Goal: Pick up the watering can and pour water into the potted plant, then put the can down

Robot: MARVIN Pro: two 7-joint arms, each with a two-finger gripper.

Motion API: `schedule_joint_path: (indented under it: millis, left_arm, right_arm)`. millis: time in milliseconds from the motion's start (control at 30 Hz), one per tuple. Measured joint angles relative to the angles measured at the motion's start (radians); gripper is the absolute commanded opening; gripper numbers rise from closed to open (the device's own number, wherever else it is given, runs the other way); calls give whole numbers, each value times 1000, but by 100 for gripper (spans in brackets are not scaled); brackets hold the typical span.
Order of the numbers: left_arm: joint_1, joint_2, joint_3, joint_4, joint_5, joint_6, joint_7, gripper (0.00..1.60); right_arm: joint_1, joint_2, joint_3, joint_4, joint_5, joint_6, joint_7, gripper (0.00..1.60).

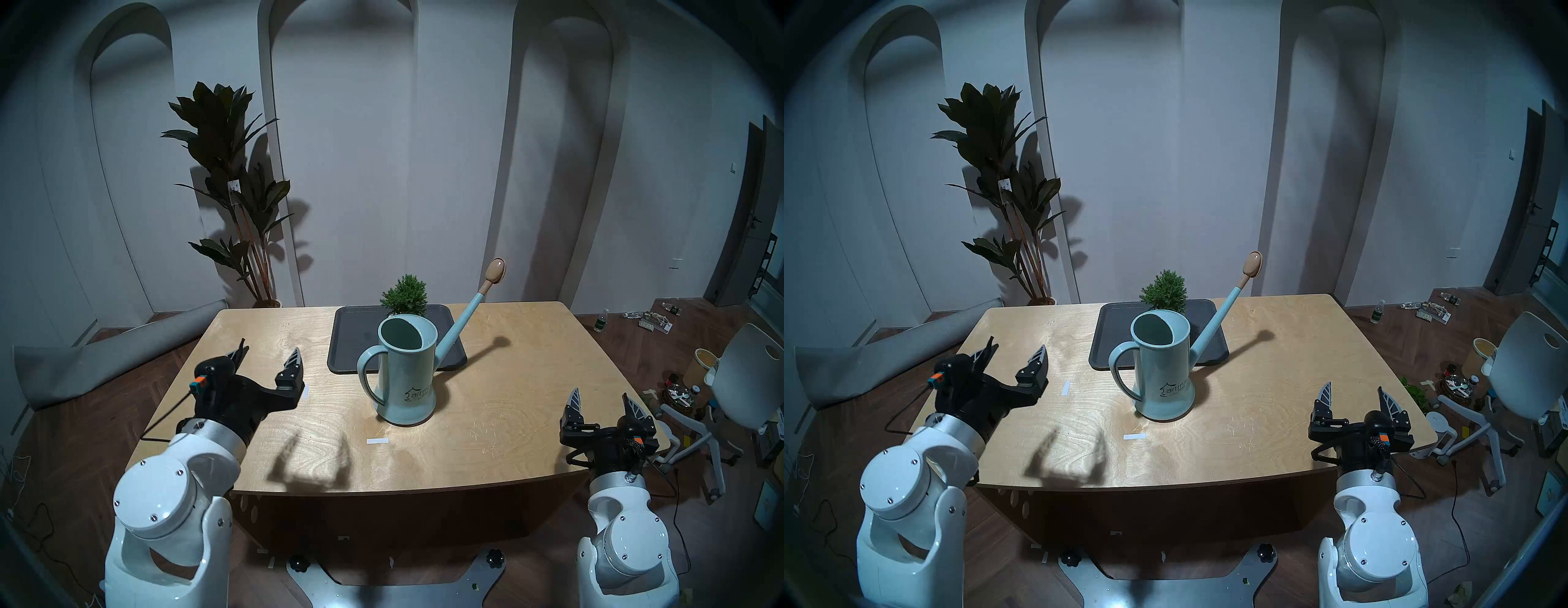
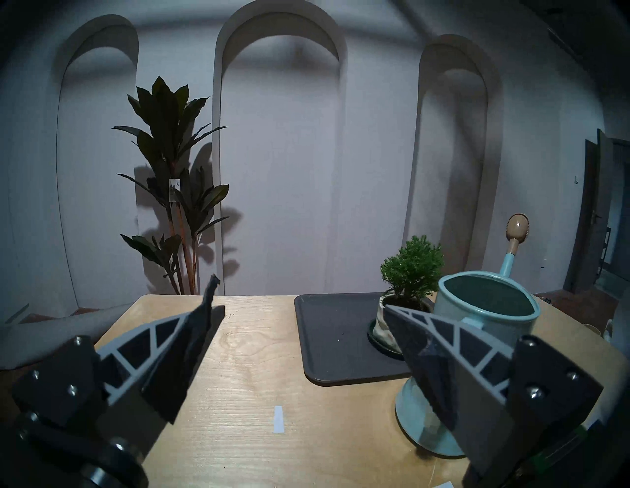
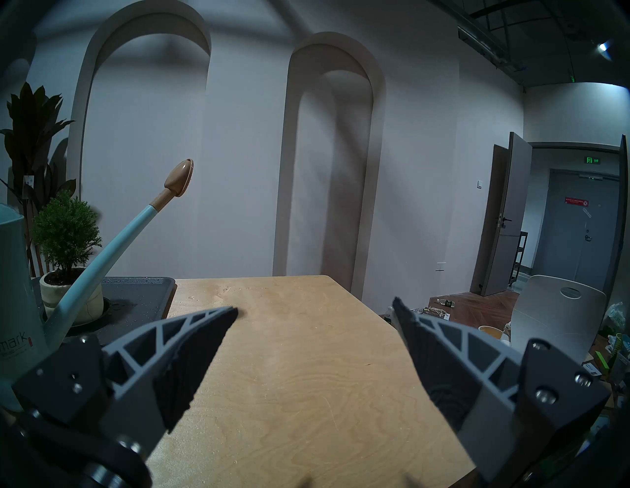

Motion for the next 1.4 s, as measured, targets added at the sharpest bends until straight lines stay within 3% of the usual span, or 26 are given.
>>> schedule_joint_path:
  millis: [300,433,633,900,1400]
  left_arm:
    - [108,-14,117,4,100,-134,87,160]
    - [143,17,188,8,124,-201,158,160]
    - [145,72,256,19,114,-244,247,160]
    - [83,156,342,65,68,-262,344,160]
    - [-82,217,455,190,54,-259,451,160]
  right_arm:
    - [1,-2,0,1,-1,0,1,160]
    - [1,-3,1,1,-2,0,2,160]
    - [1,-3,1,1,-3,0,2,160]
    - [2,-5,1,2,-5,0,3,160]
    - [4,-7,2,5,-7,0,5,160]
